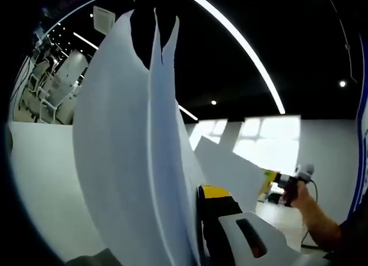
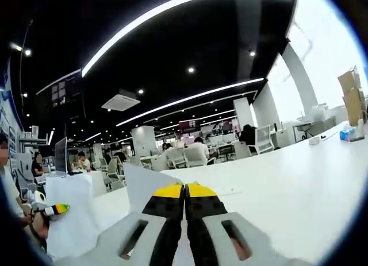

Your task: Organize the stack of printing papers by aligning and flattening the scattered papers on the table

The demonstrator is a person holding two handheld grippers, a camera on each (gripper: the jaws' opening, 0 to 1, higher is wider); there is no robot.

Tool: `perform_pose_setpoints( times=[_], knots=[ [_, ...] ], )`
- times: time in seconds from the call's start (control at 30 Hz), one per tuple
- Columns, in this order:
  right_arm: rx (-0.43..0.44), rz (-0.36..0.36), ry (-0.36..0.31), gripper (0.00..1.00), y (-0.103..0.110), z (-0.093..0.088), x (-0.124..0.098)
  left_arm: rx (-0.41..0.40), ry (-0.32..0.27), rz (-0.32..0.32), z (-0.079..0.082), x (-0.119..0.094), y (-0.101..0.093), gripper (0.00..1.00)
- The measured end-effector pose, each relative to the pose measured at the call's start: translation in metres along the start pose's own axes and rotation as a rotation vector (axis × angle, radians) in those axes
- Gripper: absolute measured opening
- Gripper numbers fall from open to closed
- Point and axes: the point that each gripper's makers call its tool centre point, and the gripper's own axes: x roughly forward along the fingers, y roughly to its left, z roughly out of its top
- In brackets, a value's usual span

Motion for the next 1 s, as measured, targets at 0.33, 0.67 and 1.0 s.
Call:
perform_pose_setpoints(
  times=[0.33,0.67,1.0],
  knots=[
    [-0.021,-0.007,-0.034,0.0,0.002,0.017,-0.005,0.001,0.0,-0.001,-0.002,0.0,-0.006,0.07],
    [-0.057,-0.013,-0.079,0.0,0.005,0.04,-0.012,-0.001,0.002,0.002,0.001,0.0,0.001,0.07],
    [-0.09,-0.008,-0.134,0.0,0.007,0.068,-0.023,-0.001,0.002,0.003,0.013,0.0,0.032,0.07]
  ],
)
